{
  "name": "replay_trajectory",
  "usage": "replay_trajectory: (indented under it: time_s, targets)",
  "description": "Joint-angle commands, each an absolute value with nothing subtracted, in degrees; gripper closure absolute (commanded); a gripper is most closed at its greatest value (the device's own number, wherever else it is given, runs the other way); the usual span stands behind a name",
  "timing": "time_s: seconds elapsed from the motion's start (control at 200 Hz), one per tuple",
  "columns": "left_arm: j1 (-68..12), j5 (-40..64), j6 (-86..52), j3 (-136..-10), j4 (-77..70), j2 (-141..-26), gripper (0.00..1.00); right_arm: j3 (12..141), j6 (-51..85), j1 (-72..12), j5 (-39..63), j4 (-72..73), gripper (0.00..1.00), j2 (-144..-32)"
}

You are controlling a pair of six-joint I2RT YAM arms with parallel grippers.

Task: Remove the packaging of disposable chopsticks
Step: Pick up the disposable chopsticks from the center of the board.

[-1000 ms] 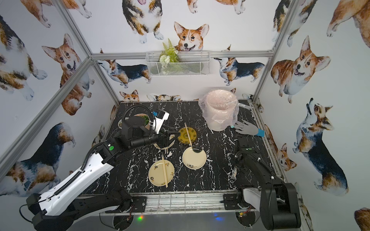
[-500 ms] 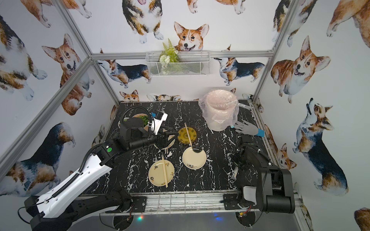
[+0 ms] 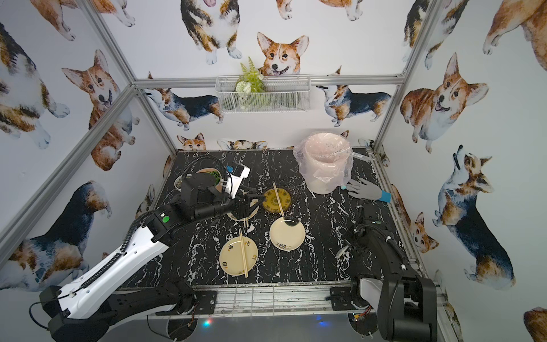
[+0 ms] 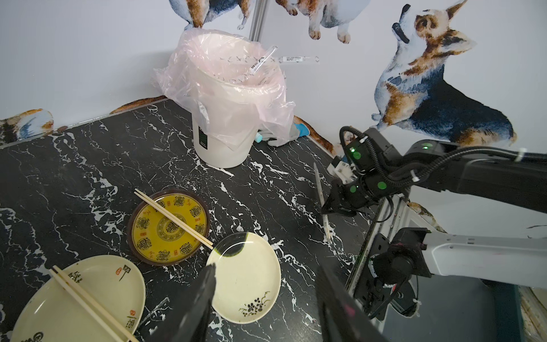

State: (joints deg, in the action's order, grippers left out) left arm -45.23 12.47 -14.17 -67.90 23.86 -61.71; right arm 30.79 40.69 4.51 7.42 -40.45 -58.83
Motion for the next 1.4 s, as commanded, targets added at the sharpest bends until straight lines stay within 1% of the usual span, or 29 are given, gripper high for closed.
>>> replay_trajectory:
  time_s: [0.0, 0.105, 0.17, 0.24, 0.34, 0.405, 0.456, 0.496, 0.561, 0.661, 0.746, 0.861, 0.941, 1.006, 1.071, 1.176, 1.281, 1.347, 1.392]
  targets:
    - [-45.2, 12.4, -15.1, -68.4, 21.6, -62.0, 0.43, 33.7, 38.4, 4.5, 14.3, -43.0, 1.0, -51.3]
    - [-45.3, 12.1, -16.0, -69.0, 20.5, -62.4, 0.43, 36.6, 37.7, 4.3, 17.2, -46.7, 1.0, -43.2]
    - [-45.3, 11.7, -16.5, -69.6, 19.8, -62.9, 0.43, 39.4, 37.3, 2.8, 17.9, -49.6, 1.0, -42.1]
    - [-45.2, 11.5, -17.3, -70.0, 18.7, -63.3, 0.43, 40.1, 38.7, 1.3, 21.2, -47.9, 1.0, -39.0]
    - [-45.2, 11.5, -18.2, -70.8, 17.3, -64.0, 0.43, 40.7, 42.4, -2.1, 22.9, -42.2, 1.0, -32.7]
    - [-45.2, 11.6, -18.8, -71.4, 16.6, -64.4, 0.43, 40.3, 44.3, -4.0, 27.5, -35.0, 1.0, -30.2]
    - [-44.9, 12.5, -19.5, -71.8, 15.8, -64.6, 0.43, 39.2, 46.8, -5.6, 33.7, -25.5, 1.0, -29.2]
    - [-44.7, 13.8, -20.3, -71.8, 14.6, -64.8, 0.42, 38.1, 49.5, -7.1, 38.7, -16.8, 1.0, -30.0]
    - [-44.0, 16.7, -22.2, -71.7, 12.1, -65.2, 0.42, 38.0, 51.4, -10.3, 44.4, -6.7, 1.0, -33.0]
    - [-42.6, 22.4, -25.1, -70.4, 6.7, -65.9, 0.41, 39.5, 50.3, -19.7, 50.6, 5.6, 1.0, -39.3]
    - [-41.4, 28.8, -28.5, -68.8, 0.6, -66.5, 0.41, 40.5, 50.6, -28.4, 51.8, 14.9, 1.0, -44.6]
    - [-41.1, 38.0, -33.7, -66.5, -10.0, -66.3, 0.4, 41.3, 54.2, -33.4, 54.2, 25.7, 1.0, -51.0]
    - [-41.1, 41.7, -36.6, -65.4, -15.8, -65.7, 0.39, 43.5, 53.9, -35.4, 56.2, 25.8, 1.0, -54.3]
    - [-41.1, 43.0, -37.0, -65.6, -16.2, -65.4, 0.39, 44.9, 53.8, -36.9, 57.6, 26.2, 1.0, -55.9]
    - [-41.1, 41.1, -36.2, -66.0, -13.2, -65.1, 0.4, 46.2, 53.7, -38.3, 58.4, 26.0, 1.0, -57.0]
    - [-41.0, 38.7, -35.3, -65.7, -10.8, -64.6, 0.44, 47.8, 51.1, -40.1, 58.2, 22.0, 1.0, -57.3]
    - [-41.0, 37.7, -35.9, -65.1, -11.1, -64.4, 0.51, 48.4, 49.3, -41.4, 58.6, 19.9, 1.0, -57.1]
    - [-41.0, 36.6, -36.0, -65.0, -10.6, -64.2, 0.51, 48.6, 48.0, -41.4, 57.2, 17.8, 1.0, -56.4]
    - [-41.0, 35.6, -35.7, -65.1, -9.5, -63.7, 0.49, 48.8, 45.4, -41.4, 54.7, 14.1, 1.0, -55.0]
